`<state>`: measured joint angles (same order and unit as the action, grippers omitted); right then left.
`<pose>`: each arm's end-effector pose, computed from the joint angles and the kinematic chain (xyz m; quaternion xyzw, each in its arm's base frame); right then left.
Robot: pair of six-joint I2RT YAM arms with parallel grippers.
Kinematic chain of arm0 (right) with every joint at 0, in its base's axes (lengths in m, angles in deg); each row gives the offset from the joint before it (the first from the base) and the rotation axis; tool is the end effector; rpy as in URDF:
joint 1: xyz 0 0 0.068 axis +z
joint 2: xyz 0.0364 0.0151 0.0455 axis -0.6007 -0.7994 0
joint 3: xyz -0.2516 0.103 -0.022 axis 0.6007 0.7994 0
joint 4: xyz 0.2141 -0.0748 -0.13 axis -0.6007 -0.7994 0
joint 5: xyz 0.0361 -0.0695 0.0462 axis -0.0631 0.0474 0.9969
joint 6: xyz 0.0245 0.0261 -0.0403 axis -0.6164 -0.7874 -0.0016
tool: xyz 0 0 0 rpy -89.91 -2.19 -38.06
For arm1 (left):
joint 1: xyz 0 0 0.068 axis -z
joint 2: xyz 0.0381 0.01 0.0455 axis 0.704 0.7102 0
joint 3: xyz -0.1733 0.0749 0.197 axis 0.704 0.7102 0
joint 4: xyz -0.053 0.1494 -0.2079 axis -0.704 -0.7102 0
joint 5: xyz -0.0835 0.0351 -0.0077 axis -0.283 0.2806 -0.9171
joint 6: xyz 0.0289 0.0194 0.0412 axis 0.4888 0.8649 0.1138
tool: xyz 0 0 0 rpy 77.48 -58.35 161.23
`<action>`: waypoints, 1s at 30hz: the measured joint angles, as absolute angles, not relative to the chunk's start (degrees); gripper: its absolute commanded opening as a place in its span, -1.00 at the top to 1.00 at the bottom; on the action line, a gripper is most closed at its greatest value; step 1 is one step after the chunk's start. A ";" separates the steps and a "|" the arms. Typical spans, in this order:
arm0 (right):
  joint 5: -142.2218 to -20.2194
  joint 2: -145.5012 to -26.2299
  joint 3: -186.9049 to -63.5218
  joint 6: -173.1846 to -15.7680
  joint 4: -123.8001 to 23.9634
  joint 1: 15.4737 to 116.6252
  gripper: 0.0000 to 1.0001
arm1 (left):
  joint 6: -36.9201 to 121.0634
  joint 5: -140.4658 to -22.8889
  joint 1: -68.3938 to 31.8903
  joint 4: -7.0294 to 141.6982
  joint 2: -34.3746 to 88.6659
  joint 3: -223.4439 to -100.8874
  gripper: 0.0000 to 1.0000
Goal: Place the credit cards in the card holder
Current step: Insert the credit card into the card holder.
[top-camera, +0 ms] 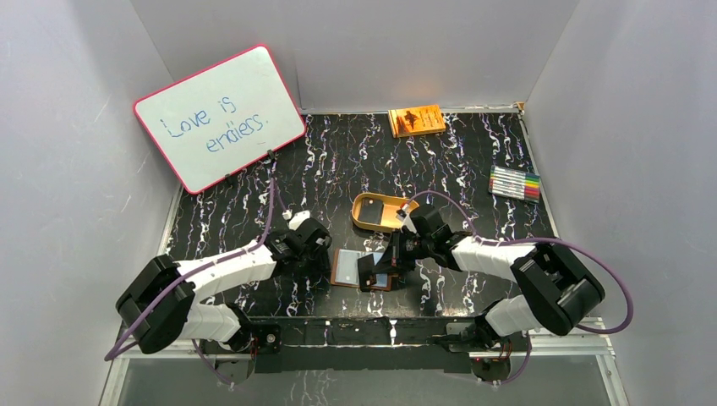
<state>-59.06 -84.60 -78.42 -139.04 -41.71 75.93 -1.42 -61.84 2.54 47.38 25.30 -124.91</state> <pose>0.1835 0.1715 0.1487 -0.0056 0.8932 0.4378 0.1020 0.1642 -0.1672 0.1699 -0.0936 0.9485 -0.1629 0.2550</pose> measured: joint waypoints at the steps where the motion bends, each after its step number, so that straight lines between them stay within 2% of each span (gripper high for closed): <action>1: -58.97 -84.66 -78.16 -139.23 -41.16 75.93 1.00 | -1.46 -61.84 2.54 47.43 25.26 -124.85 0.00; 30: -61.51 -89.82 -73.65 -150.53 -25.71 75.93 1.00 | -4.24 -66.78 2.06 54.75 23.33 -121.04 0.10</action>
